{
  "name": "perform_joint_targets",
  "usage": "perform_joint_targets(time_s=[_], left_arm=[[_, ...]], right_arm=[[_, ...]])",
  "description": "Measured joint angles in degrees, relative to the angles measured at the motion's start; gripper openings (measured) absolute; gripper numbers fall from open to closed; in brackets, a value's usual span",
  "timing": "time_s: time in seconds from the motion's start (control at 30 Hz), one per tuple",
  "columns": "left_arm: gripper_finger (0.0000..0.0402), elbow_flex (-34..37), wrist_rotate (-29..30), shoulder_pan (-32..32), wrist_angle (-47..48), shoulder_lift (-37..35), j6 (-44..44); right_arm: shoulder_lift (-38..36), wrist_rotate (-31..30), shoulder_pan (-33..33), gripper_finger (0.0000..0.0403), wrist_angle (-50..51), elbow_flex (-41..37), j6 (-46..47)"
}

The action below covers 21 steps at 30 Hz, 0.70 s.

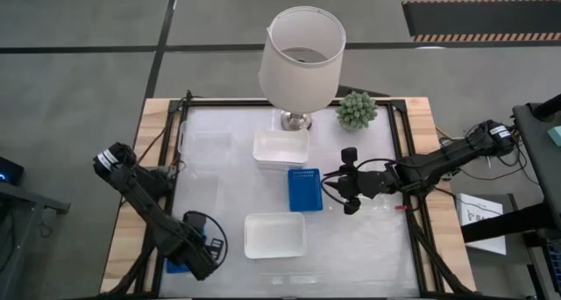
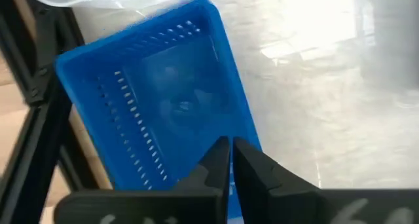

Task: Stack baskets by color
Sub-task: Stack the top left blue bin into the bottom left blue bin, then stack the bottom left transparent bin into the top left transparent bin

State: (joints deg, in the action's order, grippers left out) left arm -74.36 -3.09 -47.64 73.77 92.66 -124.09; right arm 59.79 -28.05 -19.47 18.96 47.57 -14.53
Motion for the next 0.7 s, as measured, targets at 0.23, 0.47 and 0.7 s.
perform_joint_targets(time_s=[0.23, 0.47, 0.7], left_arm=[[0.0003, 2.2, 0.0, 0.0, -2.8, 0.0, 0.0], [0.0004, -1.5, 12.2, -0.1, -2.8, -1.7, 11.4], [0.0004, -1.6, 36.4, 1.1, -2.1, -5.0, 29.2]], right_arm=[[0.0, 0.0, 0.0, 0.0102, 0.0, 0.0, 0.3], [0.0, 0.0, 0.0, 0.01, -0.2, -0.7, 1.0], [0.0, 0.0, 0.0, 0.0088, -4.6, -2.6, -0.4]])
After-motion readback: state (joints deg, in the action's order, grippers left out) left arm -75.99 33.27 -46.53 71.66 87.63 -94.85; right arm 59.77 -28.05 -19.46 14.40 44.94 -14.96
